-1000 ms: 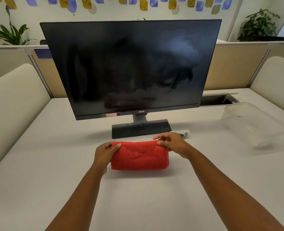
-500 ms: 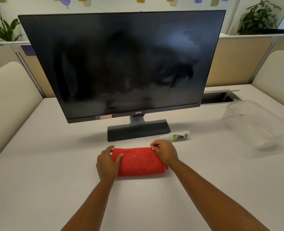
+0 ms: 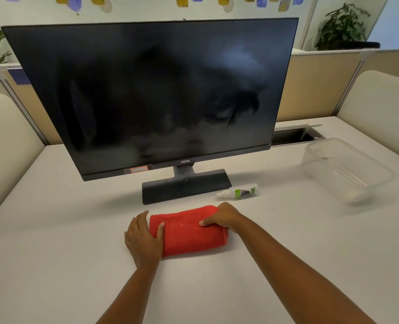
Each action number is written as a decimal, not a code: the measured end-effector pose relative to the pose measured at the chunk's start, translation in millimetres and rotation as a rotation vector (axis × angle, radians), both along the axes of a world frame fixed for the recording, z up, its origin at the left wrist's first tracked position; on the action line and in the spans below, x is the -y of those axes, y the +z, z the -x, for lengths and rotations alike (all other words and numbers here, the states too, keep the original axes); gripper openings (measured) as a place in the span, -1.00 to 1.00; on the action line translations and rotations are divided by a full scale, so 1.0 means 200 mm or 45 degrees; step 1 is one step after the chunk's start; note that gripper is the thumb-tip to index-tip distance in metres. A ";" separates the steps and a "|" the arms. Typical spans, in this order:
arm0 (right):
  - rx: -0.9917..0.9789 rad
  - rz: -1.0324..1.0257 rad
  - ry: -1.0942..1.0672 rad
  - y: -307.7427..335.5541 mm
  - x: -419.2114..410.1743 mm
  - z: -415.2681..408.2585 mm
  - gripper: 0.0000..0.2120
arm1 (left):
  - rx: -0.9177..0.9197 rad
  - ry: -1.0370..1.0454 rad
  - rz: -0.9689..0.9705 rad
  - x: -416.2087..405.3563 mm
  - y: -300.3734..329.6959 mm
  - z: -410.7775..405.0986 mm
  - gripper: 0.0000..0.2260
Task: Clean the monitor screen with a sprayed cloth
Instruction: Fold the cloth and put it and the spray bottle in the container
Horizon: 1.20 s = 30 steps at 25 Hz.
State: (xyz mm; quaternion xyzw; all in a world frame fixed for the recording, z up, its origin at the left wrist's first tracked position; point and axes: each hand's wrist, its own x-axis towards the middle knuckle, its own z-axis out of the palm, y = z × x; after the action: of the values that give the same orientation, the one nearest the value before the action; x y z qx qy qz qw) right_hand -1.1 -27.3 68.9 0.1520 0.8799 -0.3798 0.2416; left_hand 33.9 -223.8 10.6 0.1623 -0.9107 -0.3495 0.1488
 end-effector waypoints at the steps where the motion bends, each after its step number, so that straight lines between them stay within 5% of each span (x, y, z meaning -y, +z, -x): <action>1: 0.000 0.040 -0.019 0.00 0.00 -0.01 -0.33 | 0.014 -0.007 0.012 0.00 0.00 0.00 -0.55; 15: -0.136 0.251 -0.126 0.31 -0.10 -0.20 -0.50 | 0.060 -0.248 0.363 0.01 0.02 -0.04 -0.42; 30: -0.736 0.473 -1.113 0.71 -1.05 -0.21 -0.49 | 0.285 -0.466 0.418 -0.55 0.04 0.08 -0.44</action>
State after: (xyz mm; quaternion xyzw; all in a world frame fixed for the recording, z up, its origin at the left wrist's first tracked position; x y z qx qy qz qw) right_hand 41.0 181.7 211.2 0.3475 0.6836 -0.6197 -0.1669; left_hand 18.8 -113.0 17.9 0.0063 -0.9802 -0.1979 0.0058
